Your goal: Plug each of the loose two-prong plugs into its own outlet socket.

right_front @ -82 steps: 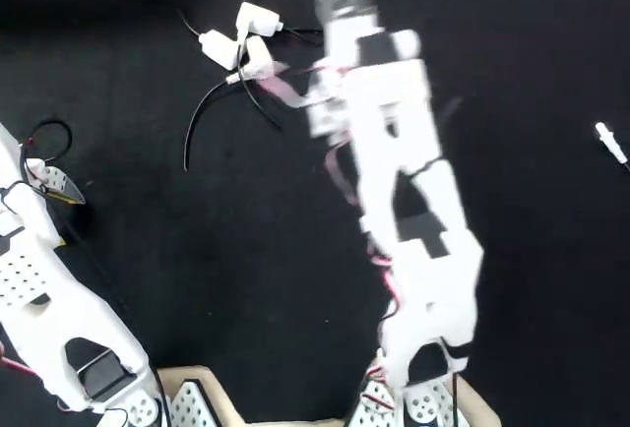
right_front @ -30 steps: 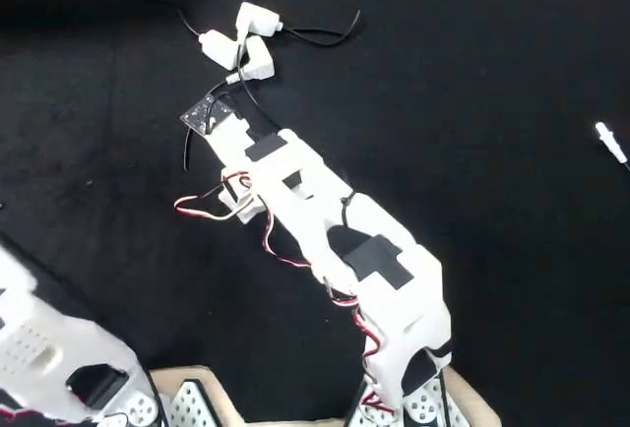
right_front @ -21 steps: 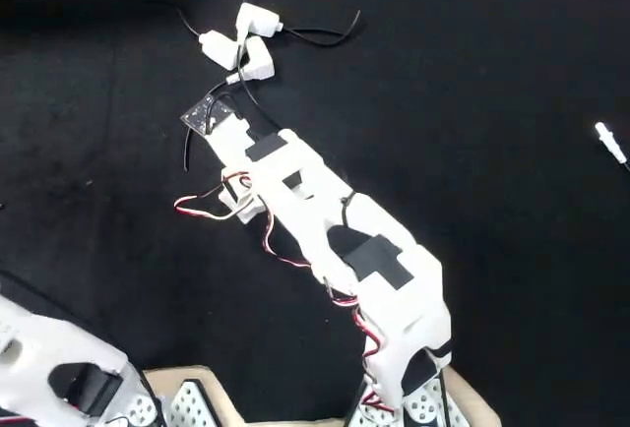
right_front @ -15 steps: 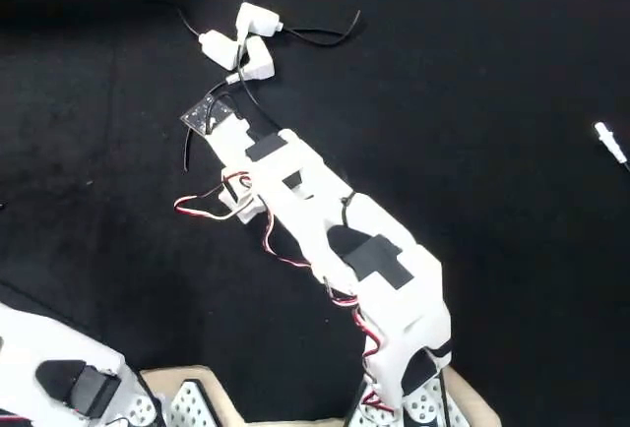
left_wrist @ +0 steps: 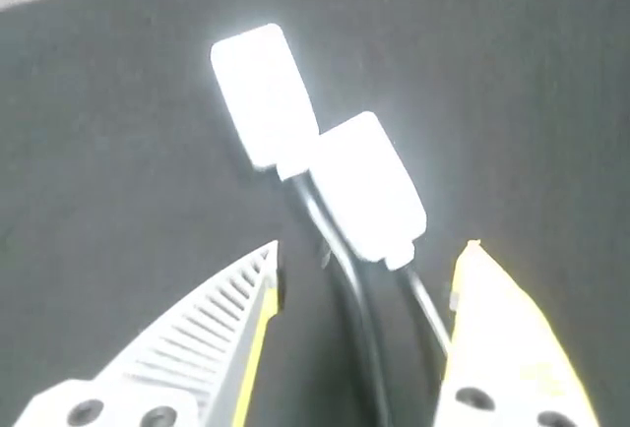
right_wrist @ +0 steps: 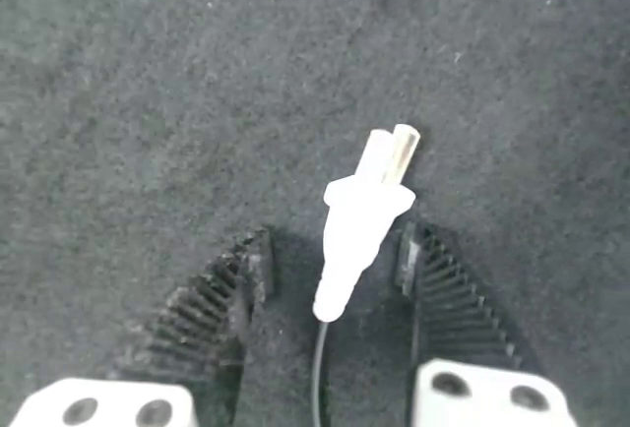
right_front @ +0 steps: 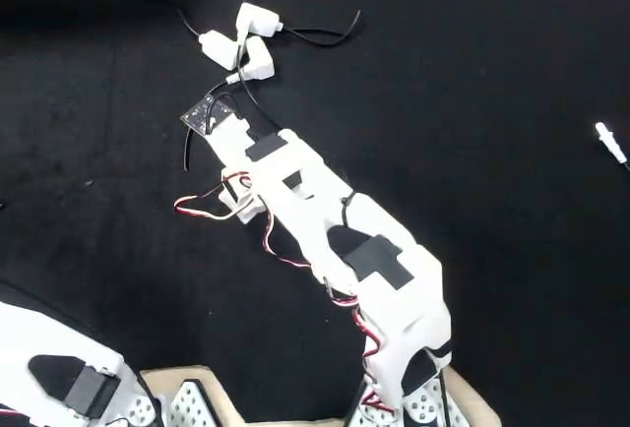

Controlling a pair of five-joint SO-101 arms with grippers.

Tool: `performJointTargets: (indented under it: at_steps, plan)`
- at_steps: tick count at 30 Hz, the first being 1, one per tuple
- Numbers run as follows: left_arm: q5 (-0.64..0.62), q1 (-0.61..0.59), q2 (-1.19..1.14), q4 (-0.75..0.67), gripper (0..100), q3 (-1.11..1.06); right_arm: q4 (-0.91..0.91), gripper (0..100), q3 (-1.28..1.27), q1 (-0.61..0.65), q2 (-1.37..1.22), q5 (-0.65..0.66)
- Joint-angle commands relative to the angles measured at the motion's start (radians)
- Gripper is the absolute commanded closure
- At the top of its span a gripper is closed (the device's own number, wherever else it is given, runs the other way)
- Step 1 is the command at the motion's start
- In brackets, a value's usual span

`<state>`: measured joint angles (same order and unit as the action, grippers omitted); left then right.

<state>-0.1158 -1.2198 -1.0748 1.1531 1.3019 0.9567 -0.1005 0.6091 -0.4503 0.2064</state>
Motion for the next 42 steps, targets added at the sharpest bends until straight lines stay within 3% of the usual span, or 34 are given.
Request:
performJointTargets:
  at_steps: [1,11,17,23,25,31,38,42]
  plan:
    - [-0.031,-0.01,-0.012,-0.104,72,0.05,0.002,75.9,0.001,-0.002,0.028,0.005]
    - [-0.026,-0.001,-0.193,-0.252,72,0.054,0.002,75.9,0.002,-0.002,0.028,0.005]
    - [-0.025,0.008,-0.245,-0.239,73,0.053,0.0,75.9,0.004,-0.002,0.028,0.005]
    - [0.17,0.042,-0.244,-0.121,98,0.073,0.0,75.9,0.004,-0.002,0.028,0.005]
    - [0.245,0.05,-0.244,-0.043,95,0.119,-0.002,75.9,0.004,-0.002,0.028,0.005]
    - [0.362,0.088,-0.244,0.278,97,0.366,-0.011,76.0,0.002,-0.002,0.028,0.005]
    - [0.397,0.154,-0.133,0.588,97,0.36,-0.011,76.0,0.002,-0.002,0.028,0.005]
    - [0.4,0.177,-0.086,0.609,97,0.355,-0.012,76.0,0.002,0.0,0.028,0.005]
